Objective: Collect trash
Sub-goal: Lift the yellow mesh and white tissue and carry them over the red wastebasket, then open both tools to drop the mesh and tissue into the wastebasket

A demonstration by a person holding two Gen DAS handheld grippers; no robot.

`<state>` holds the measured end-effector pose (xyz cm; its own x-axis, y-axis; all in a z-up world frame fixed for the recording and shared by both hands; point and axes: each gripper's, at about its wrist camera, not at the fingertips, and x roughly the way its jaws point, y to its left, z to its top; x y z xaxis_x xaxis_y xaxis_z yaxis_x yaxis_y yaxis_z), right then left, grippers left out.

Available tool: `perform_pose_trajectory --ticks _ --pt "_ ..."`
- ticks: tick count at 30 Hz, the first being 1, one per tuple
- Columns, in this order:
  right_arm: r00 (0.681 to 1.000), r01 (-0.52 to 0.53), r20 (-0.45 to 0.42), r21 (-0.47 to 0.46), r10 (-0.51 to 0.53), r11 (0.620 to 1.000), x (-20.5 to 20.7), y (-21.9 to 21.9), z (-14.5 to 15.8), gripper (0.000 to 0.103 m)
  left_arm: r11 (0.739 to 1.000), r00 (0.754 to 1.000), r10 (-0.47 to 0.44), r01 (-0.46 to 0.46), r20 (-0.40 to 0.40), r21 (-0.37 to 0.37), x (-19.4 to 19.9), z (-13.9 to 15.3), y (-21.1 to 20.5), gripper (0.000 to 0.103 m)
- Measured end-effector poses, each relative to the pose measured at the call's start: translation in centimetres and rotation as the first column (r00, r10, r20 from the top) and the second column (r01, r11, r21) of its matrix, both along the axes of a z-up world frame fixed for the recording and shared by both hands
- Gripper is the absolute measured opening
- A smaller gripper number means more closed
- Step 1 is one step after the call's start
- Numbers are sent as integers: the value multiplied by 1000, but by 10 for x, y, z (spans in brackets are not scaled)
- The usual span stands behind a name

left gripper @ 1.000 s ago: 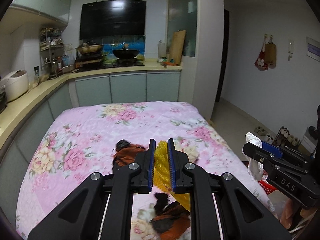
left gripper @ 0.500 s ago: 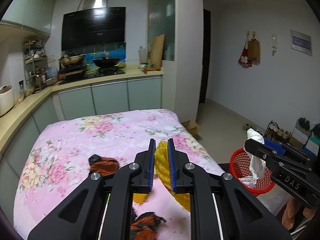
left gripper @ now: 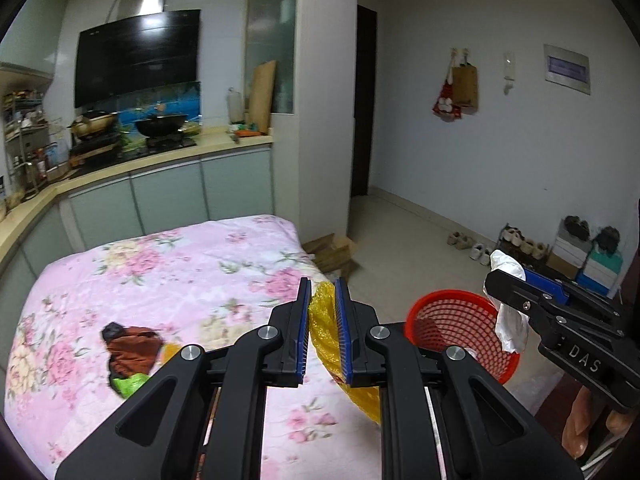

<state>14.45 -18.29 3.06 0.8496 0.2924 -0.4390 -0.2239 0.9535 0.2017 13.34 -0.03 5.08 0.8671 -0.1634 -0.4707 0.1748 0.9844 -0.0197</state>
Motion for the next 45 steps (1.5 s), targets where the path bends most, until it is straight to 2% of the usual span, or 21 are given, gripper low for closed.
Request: perform_pose_trajectory --ticks 11,16,22,31,39,43,45 --pt "993 111 -32 7 -111 994 3 -42 -14 31 992 991 -124 124 -48 -5 28 -17 -51 12" --pt "987 150 -64 15 -148 989 8 -61 -25 31 983 979 -186 185 -83 -10 41 -31 -81 12" --pt "973 203 -111 6 -201 979 16 -81 -43 31 969 960 -247 241 -134 -60 61 -52 -106 12" --pt "946 249 -214 8 -242 968 41 -106 -80 31 964 936 -267 263 -230 -49 95 -88 -141 12" --pt "927 268 -277 12 -254 963 61 -119 -103 31 955 900 -295 280 -320 -93 117 -117 -161 12" --pt "917 263 -318 31 -240 964 69 -121 -116 31 956 891 -292 274 -349 -102 126 -129 -164 12" --pt "914 257 -333 35 -231 966 71 -122 -120 32 956 887 -293 275 -356 -102 128 -132 -165 16"
